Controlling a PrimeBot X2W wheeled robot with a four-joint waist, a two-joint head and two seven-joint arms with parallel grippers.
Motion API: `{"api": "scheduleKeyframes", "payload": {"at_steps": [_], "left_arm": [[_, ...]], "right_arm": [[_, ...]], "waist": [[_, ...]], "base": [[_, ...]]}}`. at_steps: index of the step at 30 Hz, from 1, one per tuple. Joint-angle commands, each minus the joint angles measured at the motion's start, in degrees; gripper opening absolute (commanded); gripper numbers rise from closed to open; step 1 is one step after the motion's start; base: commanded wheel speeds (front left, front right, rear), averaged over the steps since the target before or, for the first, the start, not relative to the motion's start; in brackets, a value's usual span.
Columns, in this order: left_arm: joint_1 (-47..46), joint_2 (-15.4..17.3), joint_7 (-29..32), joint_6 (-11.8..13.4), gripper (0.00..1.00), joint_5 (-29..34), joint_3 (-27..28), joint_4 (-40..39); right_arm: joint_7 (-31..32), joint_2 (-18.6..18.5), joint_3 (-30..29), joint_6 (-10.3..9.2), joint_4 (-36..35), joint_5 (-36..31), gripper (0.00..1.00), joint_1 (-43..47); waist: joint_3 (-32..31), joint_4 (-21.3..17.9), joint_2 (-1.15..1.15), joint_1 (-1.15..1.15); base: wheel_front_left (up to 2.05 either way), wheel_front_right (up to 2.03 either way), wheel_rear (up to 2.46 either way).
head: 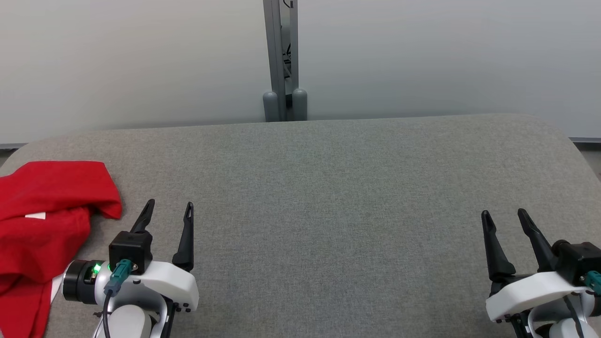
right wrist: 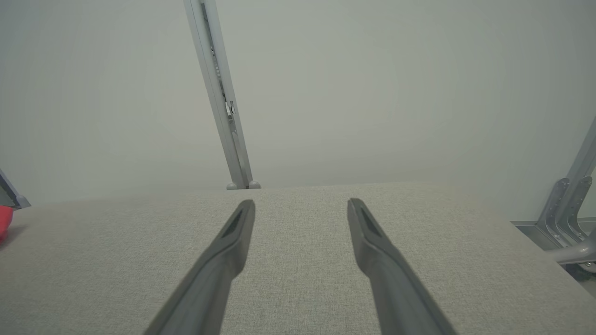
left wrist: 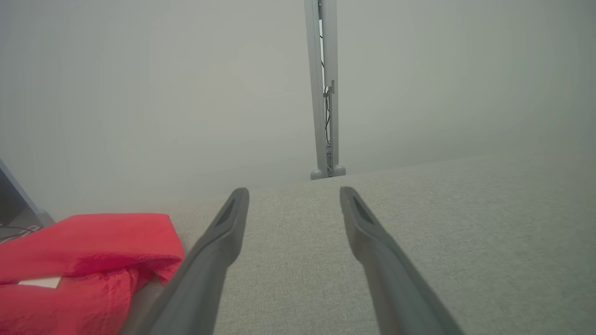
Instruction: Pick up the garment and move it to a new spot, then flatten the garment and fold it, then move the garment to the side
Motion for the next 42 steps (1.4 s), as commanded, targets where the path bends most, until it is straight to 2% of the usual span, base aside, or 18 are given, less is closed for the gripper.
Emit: {"api": "scheduleKeyframes", "payload": {"at_steps": [1, 16, 28, 33, 42], "left_arm": [[-0.04, 0.26, -0.42, 0.05, 1.0, 0.43, 0.35, -0.12], [0.23, -0.35, 1.09, -0.27, 1.0, -0.94, 0.77, 0.82], [-0.18, 0.06, 2.19, 0.65, 1.0, -1.32, 0.24, 0.53], [-0.91, -0.09, 2.11, 1.05, 1.0, -1.47, 0.04, 0.26], [-1.11, 0.66, 1.76, 1.93, 1.0, -2.22, 0.75, -0.29]], "right_arm": [[-0.69, -0.19, 0.28, 0.27, -0.2, -1.23, 1.0, 0.54], [-1.43, 0.13, -0.22, 0.22, 0.38, -1.31, 1.0, 0.29], [-1.47, -0.09, -1.71, 0.22, 0.38, -3.67, 1.0, 0.71], [-1.14, 0.12, -2.57, 0.22, -0.38, -4.42, 1.0, 0.89], [-0.54, 0.35, -1.7, 0.22, -2.01, -6.65, 1.0, 1.49]], "waist": [[0.01, -0.05, 0.0, 0.0], [-0.1, -0.39, 0.0, 0.0], [0.05, 0.74, 0.0, 0.0], [0.31, 3.68, 0.0, 0.0], [0.56, 15.87, 0.0, 0.0]], "base": [[0.0, 0.0, 0.0], [0.0, 0.0, 0.0], [0.0, 0.0, 0.0], [0.0, 0.0, 0.0], [0.0, 0.0, 0.0]]}}
